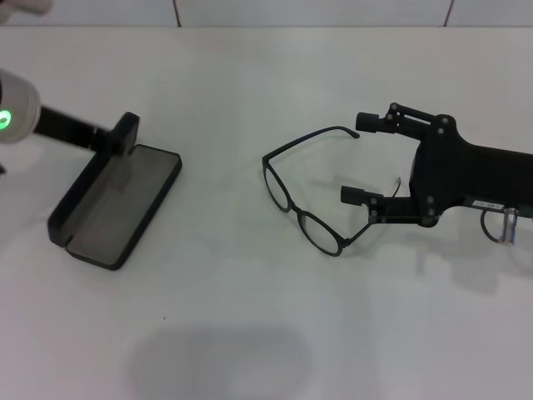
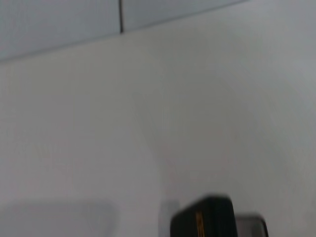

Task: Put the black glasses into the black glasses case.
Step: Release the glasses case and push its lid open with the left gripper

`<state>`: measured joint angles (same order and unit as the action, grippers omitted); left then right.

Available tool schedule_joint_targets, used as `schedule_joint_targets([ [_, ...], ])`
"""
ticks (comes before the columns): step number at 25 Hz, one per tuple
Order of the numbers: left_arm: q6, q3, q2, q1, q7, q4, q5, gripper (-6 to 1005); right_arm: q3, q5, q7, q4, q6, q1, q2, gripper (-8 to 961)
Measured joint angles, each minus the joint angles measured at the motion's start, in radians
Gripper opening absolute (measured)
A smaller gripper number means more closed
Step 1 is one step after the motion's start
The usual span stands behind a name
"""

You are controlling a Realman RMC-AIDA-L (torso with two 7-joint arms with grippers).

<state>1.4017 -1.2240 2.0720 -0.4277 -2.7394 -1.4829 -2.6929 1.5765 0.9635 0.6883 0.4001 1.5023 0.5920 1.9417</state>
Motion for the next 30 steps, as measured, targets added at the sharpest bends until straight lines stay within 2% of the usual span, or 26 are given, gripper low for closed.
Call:
schedule_joint_targets([
  [1,0.001,0.0,-0.001,-0.009,0.008,-0.007,0.0,289,0.0,0.0,-0.004,0.0,0.002,-0.002,0.001,839],
  [7,-0.062,-0.002,0.008,-0.086,0.194,-0.021,0.005,193,0.0,0.0,-0.044,0.002,0.013,-0.029,0.018,839],
  [10,-0.119,-0.013,0.013,-0.149,0.321,0.044,-0.006,101,0.0,0.0,-0.066,0.001,0.014,-0.041,0.031,839],
  [12,-0.133,-0.011,0.012,-0.192,0.343,0.1,-0.018,40,0.0,0.0,-0.077,0.001,0.014,-0.053,0.039,839],
  [13,-0.13,-0.007,0.011,-0.224,0.343,0.137,-0.023,38,0.0,0.0,-0.08,0.002,0.014,-0.056,0.041,839],
  [15,-0.126,-0.007,0.011,-0.235,0.337,0.149,-0.024,35,0.0,0.0,-0.086,0.001,0.015,-0.067,0.044,839],
  [20,-0.105,-0.022,0.016,-0.212,0.269,0.122,-0.022,47,0.0,-0.006,-0.09,0.001,0.015,-0.082,0.04,839],
  [28,0.02,-0.017,0.017,-0.103,0.159,-0.011,-0.007,91,-0.001,-0.002,-0.091,0.002,0.005,-0.062,0.034,839],
  [30,0.052,-0.011,0.014,-0.082,0.136,-0.036,-0.01,246,-0.001,-0.002,-0.092,-0.002,0.002,-0.051,0.034,839],
])
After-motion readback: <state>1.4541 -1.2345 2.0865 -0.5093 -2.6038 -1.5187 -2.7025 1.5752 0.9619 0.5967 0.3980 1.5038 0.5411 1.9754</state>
